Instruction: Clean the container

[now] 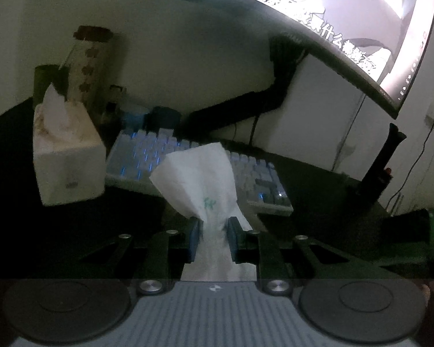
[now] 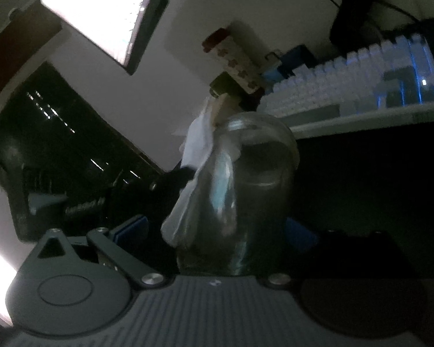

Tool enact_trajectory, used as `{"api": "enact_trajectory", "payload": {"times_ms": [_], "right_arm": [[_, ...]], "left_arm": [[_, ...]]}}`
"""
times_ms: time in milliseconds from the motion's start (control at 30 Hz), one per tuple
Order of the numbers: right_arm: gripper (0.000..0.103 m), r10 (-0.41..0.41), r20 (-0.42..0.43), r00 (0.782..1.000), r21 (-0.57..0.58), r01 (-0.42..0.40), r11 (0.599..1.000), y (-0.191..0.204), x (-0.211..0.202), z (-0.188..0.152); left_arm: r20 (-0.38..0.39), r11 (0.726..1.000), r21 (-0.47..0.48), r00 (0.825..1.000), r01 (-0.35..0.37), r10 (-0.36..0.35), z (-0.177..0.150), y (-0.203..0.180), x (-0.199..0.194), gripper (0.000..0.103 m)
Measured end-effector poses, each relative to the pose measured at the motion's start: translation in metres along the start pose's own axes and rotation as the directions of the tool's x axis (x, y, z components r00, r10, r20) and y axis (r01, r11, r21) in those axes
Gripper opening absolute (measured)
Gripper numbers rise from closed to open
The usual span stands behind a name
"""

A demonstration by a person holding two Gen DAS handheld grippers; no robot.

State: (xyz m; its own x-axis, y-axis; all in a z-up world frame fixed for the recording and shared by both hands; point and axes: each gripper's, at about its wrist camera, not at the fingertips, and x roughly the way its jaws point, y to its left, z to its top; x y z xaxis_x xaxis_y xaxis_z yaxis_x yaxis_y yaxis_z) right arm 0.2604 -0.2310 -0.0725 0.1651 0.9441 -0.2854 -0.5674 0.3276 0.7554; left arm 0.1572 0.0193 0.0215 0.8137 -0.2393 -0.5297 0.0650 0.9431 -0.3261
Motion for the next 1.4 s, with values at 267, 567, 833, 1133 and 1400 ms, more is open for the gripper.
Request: {"api": "enact_trajectory", "payload": {"times_ms": [267,567,833,1133,1400], "right_arm": [[0.103,0.010,0.015,1.000,-0.013,-0.010,1.000,0.003,-0.003,-0.001],[0.103,0.013,-0.012,1.000,-0.020,-0.013,1.000,0.001,0.002,0.000],[0.103,-0.005,-0.012,1.000,-0.025,0.005,1.000,0.003,0.003,0.000],[0.103,0.000,-0.007,1.000,-0.029,0.000,1.000,0.004,0.002,0.000],[0.103,-0.016,-0.024,1.000,-0.032,0.015,0.999,0.002,0.004,0.001]], "left_arm": [[0.016,0.998,0.058,0.999,-0.035,0.034,-0.010,-0.011,-0.009,0.018],[0.002,0.999,0.042,1.000,0.021,-0.021,-0.023,-0.015,-0.022,0.018],[0.012,1.000,-0.004,1.000,-0.004,0.004,-0.009,-0.006,-0.007,0.018],[0.028,0.999,0.026,0.999,-0.022,0.022,-0.016,-0.011,-0.011,0.018],[-0.019,0.998,-0.009,0.998,0.067,-0.067,-0.019,-0.007,-0.016,0.018]]}}
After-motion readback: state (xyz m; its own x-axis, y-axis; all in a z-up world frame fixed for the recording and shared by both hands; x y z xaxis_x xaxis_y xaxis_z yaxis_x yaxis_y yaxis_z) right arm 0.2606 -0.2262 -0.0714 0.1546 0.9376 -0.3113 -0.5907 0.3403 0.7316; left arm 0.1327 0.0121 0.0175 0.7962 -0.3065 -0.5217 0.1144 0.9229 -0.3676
